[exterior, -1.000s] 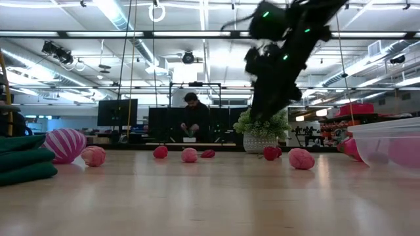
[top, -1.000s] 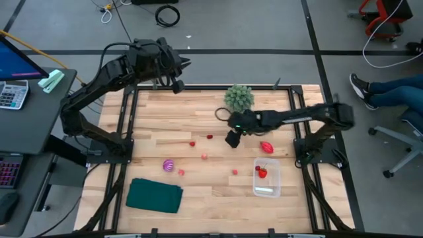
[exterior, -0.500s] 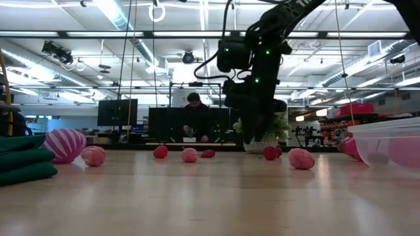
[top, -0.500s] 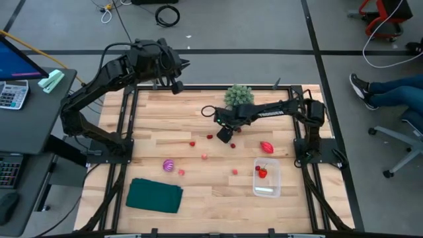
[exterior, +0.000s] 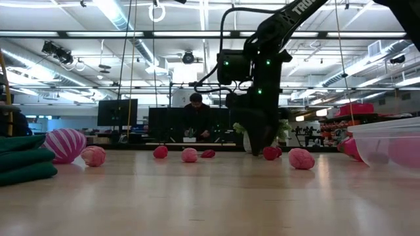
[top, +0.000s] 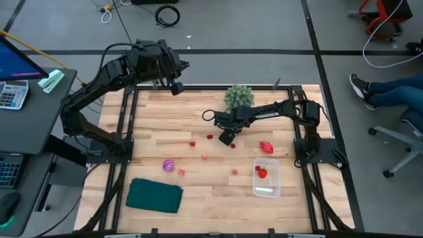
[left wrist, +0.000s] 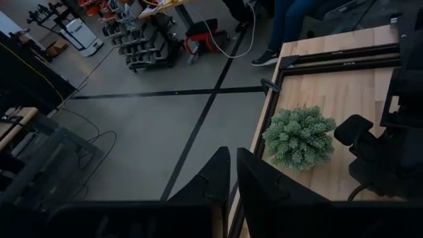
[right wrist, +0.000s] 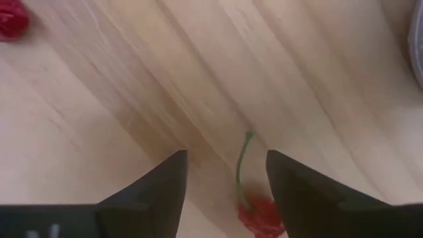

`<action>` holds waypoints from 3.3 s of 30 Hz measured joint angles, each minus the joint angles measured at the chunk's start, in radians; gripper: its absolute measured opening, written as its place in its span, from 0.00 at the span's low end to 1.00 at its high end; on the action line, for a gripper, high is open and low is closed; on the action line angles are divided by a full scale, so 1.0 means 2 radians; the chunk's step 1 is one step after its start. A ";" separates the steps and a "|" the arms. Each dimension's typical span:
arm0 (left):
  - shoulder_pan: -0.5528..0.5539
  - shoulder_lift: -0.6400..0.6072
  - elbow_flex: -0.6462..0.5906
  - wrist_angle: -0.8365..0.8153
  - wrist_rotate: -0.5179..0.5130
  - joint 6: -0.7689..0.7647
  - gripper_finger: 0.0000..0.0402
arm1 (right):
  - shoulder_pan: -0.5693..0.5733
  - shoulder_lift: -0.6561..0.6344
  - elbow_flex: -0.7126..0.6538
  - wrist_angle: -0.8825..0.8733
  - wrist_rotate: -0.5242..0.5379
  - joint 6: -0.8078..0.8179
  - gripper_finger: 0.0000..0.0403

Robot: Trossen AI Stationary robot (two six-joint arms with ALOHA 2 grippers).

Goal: Pick and placing Produce into tupperware
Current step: Put the red cherry into the transparent bin

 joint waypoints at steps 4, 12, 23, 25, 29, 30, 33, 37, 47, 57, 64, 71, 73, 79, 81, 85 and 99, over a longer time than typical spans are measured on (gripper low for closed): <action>0.000 0.000 0.000 0.000 0.000 0.000 0.08 | -0.002 0.001 0.000 0.001 0.000 0.001 0.51; 0.000 0.000 0.000 0.000 0.000 0.000 0.10 | -0.002 -0.001 0.000 0.001 0.000 0.000 0.33; 0.000 0.000 0.000 0.000 0.000 0.000 0.06 | -0.001 -0.001 0.000 0.001 0.017 -0.017 0.03; 0.000 0.000 0.000 0.000 0.000 0.000 0.07 | 0.004 -0.002 0.000 0.001 0.029 -0.017 0.03; 0.000 0.000 0.000 -0.003 0.000 0.000 0.08 | 0.023 -0.025 0.000 -0.003 0.039 -0.014 0.01; 0.000 0.000 0.000 -0.008 0.000 0.000 0.09 | 0.032 -0.036 0.000 -0.007 0.039 -0.007 0.01; 0.000 0.000 0.000 -0.022 0.000 0.000 0.09 | 0.063 -0.076 0.000 -0.031 0.039 0.023 0.01; 0.000 0.000 0.000 -0.036 0.000 -0.003 0.07 | 0.124 -0.133 0.000 -0.100 0.038 0.112 0.01; 0.000 0.000 0.000 -0.041 0.000 -0.021 0.05 | 0.322 -0.185 0.000 -0.181 0.036 0.373 0.00; 0.000 0.000 0.000 -0.041 0.000 -0.026 0.09 | 0.314 -0.125 0.000 -0.205 -0.009 0.383 0.00; 0.000 0.000 0.000 -0.041 0.000 -0.026 0.07 | 0.298 -0.106 0.000 -0.205 -0.034 0.370 0.01; 0.000 0.000 0.000 -0.041 0.000 -0.025 0.07 | 0.300 -0.120 0.000 -0.205 -0.036 0.371 0.05; 0.000 0.000 0.000 -0.041 0.000 -0.025 0.08 | 0.301 -0.120 0.000 -0.205 -0.038 0.372 0.08; 0.000 0.000 0.000 -0.041 0.000 -0.025 0.10 | 0.306 -0.120 0.000 -0.205 -0.049 0.376 0.19; 0.000 0.000 0.000 -0.041 0.000 -0.025 0.09 | 0.307 -0.120 0.000 -0.204 -0.050 0.376 0.22; 0.000 0.000 0.000 -0.041 0.000 -0.025 0.08 | 0.303 -0.120 0.000 -0.204 -0.038 0.369 0.26; 0.000 0.000 0.000 -0.041 0.000 -0.025 0.11 | 0.219 -0.114 0.000 0.005 0.037 0.120 0.28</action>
